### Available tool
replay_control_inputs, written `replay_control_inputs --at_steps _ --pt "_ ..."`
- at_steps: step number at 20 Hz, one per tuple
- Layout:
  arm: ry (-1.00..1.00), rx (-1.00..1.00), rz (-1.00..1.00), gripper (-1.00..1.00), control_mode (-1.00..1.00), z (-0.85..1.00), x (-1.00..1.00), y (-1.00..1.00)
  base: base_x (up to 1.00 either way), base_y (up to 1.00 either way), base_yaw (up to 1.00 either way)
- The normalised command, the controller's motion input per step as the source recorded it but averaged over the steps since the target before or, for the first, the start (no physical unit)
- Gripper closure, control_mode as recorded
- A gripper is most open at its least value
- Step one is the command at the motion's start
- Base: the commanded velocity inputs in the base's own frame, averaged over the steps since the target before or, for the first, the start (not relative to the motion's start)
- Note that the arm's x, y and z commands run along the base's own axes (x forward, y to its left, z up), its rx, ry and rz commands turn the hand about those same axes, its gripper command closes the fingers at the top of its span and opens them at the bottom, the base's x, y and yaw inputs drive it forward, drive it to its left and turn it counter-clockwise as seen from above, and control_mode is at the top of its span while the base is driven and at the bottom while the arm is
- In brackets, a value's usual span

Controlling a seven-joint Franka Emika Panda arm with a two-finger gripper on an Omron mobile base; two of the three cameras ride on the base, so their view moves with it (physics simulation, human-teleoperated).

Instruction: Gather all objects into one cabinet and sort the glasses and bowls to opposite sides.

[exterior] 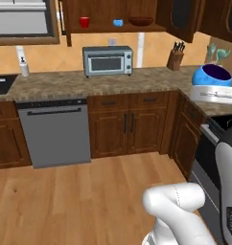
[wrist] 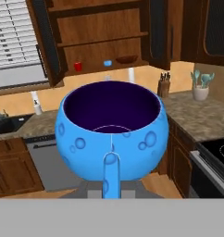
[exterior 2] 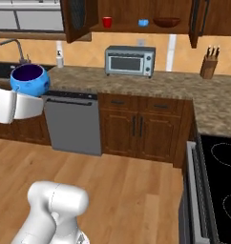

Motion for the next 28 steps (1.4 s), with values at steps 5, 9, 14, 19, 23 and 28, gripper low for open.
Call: replay_control_inputs --at_steps 5,9,14,19,23,28 --pt "0.0 0.0 0.0 1.0 1.0 0.0 0.0 0.0 0.85 -0.19 0.0" --pt "0.0 0.0 0.0 1.0 1.0 0.0 0.0 0.0 0.44 -0.02 -0.04" --pt "0.0 0.0 0.0 1.0 1.0 0.0 0.0 0.0 0.78 -0.03 -0.03" --pt "0.0 0.0 0.0 1.0 1.0 0.0 0.0 0.0 0.93 0.0 -0.03" --pt "0.0 0.0 0.0 1.0 1.0 0.0 0.0 0.0 0.82 0.0 -0.02" --pt "0.0 0.0 0.0 1.0 1.0 0.0 0.0 0.0 0.86 0.02 -0.05"
